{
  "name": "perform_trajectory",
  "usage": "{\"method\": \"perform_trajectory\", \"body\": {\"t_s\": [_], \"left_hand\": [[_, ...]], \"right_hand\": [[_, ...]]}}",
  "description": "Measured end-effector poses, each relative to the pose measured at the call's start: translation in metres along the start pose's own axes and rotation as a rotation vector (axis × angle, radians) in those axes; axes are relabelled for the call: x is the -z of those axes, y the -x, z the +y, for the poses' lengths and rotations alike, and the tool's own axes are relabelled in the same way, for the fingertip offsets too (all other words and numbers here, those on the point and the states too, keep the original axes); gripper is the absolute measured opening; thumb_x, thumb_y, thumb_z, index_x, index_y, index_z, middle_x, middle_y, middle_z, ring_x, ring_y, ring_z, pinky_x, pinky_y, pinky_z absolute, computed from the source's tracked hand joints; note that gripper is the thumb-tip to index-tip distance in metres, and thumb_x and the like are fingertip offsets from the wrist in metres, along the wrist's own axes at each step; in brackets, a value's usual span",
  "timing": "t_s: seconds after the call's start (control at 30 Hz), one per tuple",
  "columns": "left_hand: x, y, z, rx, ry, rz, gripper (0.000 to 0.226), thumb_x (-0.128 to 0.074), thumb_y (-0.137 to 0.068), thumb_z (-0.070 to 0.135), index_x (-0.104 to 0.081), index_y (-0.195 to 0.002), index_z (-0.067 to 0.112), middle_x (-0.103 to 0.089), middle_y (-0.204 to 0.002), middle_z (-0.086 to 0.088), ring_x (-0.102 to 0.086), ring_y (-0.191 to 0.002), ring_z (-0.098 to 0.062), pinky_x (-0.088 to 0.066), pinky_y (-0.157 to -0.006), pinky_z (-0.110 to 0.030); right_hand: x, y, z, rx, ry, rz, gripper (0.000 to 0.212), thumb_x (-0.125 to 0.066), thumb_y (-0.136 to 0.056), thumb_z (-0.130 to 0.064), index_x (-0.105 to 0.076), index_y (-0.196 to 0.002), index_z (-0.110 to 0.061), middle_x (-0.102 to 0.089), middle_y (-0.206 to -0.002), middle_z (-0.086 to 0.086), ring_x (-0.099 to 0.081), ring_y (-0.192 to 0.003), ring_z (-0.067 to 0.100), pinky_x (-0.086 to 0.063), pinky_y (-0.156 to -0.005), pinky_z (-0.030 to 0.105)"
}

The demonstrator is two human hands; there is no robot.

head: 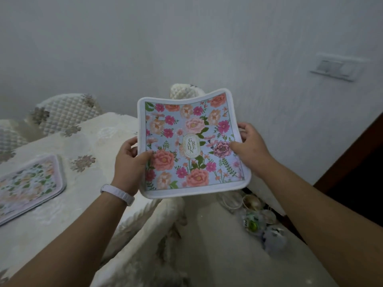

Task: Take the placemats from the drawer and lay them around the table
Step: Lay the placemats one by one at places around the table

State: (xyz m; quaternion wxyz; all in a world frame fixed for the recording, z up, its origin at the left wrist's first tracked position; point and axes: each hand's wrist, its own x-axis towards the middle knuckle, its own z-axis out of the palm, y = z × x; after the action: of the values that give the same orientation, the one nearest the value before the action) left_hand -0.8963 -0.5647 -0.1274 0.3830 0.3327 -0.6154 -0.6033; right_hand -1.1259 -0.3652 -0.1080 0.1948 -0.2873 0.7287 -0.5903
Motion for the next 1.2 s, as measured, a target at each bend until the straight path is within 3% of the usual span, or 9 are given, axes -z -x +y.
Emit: {"method": "perform_trajectory", "body": {"t_s": [0.13, 0.3, 0.4, 0.63, 0.9, 1.2], "left_hand": [[-0.036, -0.017, -0.002, -0.002, -0.009, -0.044, 0.035, -0.068, -0.087, 0.006, -0.056, -0.103, 0.034, -0.076, -0.091, 0.005, -0.074, -0.078, -0.022, -0.059, -0.057, -0.031], [-0.061, -0.055, -0.023, 0.053, 0.022, -0.055, 0.036, -0.067, -0.087, 0.006, -0.055, -0.116, 0.023, -0.076, -0.094, 0.001, -0.074, -0.080, -0.025, -0.059, -0.059, -0.033], [-0.072, -0.086, -0.040, 0.071, 0.028, -0.044, 0.033, -0.067, -0.087, 0.005, -0.056, -0.111, 0.025, -0.076, -0.094, 0.002, -0.074, -0.081, -0.025, -0.060, -0.059, -0.033], [-0.091, -0.190, -0.071, 0.108, 0.036, 0.004, 0.039, -0.069, -0.087, 0.007, -0.054, -0.121, 0.018, -0.075, -0.094, 0.007, -0.074, -0.081, -0.020, -0.060, -0.061, -0.033], [-0.108, -0.292, -0.077, 0.121, 0.128, 0.017, 0.036, -0.068, -0.086, 0.004, -0.055, -0.118, 0.016, -0.075, -0.100, -0.001, -0.073, -0.087, -0.024, -0.061, -0.065, -0.038], [-0.072, -0.330, -0.086, 0.079, 0.116, 0.195, 0.034, -0.069, -0.086, 0.007, -0.056, -0.106, 0.032, -0.075, -0.095, 0.008, -0.074, -0.083, -0.017, -0.060, -0.062, -0.030]], "right_hand": [[0.024, -0.016, 0.014, -0.020, -0.039, 0.047, 0.041, -0.070, -0.086, -0.007, -0.050, -0.117, -0.024, -0.066, -0.100, -0.009, -0.071, -0.072, 0.001, -0.054, -0.051, 0.018], [0.031, -0.058, 0.031, -0.050, -0.025, 0.055, 0.041, -0.071, -0.086, -0.007, -0.050, -0.115, -0.026, -0.068, -0.099, -0.009, -0.071, -0.072, 0.003, -0.054, -0.051, 0.018], [0.027, -0.097, 0.041, -0.054, -0.001, 0.033, 0.042, -0.071, -0.086, -0.008, -0.049, -0.118, -0.025, -0.068, -0.100, -0.008, -0.072, -0.074, 0.004, -0.055, -0.052, 0.018], [0.002, -0.207, 0.054, -0.091, 0.013, -0.001, 0.042, -0.069, -0.087, -0.006, -0.049, -0.118, -0.027, -0.069, -0.100, -0.008, -0.072, -0.074, 0.006, -0.055, -0.052, 0.020], [-0.020, -0.312, 0.032, -0.063, 0.067, -0.023, 0.040, -0.070, -0.087, -0.008, -0.051, -0.117, -0.025, -0.071, -0.100, -0.005, -0.073, -0.078, 0.007, -0.056, -0.055, 0.020], [-0.072, -0.390, 0.034, -0.037, 0.105, -0.167, 0.039, -0.074, -0.085, -0.012, -0.051, -0.112, -0.029, -0.072, -0.098, -0.003, -0.074, -0.075, 0.009, -0.056, -0.053, 0.022]]}}
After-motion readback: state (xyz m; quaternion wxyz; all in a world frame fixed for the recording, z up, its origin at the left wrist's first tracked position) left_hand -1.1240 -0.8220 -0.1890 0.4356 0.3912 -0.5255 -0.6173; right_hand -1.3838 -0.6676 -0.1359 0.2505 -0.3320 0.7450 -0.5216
